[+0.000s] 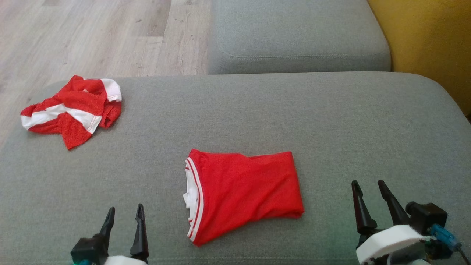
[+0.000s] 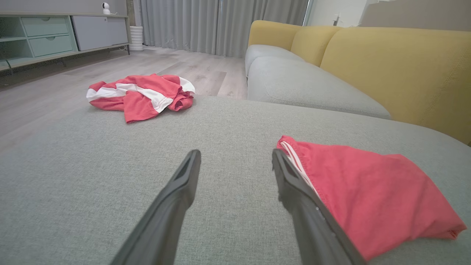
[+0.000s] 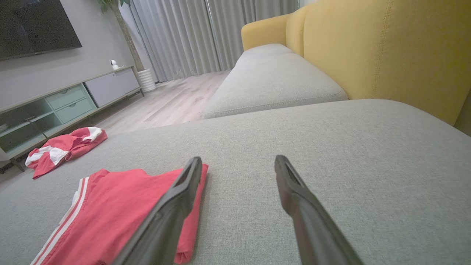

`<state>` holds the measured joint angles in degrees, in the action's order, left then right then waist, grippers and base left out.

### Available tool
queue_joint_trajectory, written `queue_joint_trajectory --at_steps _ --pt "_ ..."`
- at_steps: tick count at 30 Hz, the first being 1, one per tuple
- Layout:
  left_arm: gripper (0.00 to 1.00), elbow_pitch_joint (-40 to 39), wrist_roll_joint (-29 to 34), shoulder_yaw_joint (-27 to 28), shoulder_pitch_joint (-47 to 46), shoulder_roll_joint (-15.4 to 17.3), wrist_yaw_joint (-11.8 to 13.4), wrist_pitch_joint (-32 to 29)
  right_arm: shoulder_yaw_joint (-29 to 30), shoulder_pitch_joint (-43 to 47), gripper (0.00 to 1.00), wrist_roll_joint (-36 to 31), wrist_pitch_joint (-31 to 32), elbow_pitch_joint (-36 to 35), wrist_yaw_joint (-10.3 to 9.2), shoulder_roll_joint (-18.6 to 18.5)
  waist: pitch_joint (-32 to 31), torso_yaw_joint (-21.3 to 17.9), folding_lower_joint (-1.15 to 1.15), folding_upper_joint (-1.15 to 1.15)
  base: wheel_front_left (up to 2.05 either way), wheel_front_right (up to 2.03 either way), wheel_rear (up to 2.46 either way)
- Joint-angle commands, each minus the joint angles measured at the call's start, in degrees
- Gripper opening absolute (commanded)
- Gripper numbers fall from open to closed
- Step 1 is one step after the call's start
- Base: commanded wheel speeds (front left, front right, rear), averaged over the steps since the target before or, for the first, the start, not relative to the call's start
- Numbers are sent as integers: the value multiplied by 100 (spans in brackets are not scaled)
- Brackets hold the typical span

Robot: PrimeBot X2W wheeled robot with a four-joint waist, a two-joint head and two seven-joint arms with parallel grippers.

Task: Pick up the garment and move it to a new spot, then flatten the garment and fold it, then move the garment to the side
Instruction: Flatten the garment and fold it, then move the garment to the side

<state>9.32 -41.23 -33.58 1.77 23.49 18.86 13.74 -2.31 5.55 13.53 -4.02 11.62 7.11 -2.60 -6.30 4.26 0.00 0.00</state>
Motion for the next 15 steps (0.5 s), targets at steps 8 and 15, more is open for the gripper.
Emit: queue_joint_trajectory --at_steps 8,15 --pt "100 -213 22 178 -293 127 84 18 -131 -101 100 -66 48 -231 37 -28 36 74 0 0 0 0 0" --pt "100 -325 67 118 -378 134 94 -19 -185 -434 100 -210 291 -77 37 -28 131 276 0 0 0 0 0"
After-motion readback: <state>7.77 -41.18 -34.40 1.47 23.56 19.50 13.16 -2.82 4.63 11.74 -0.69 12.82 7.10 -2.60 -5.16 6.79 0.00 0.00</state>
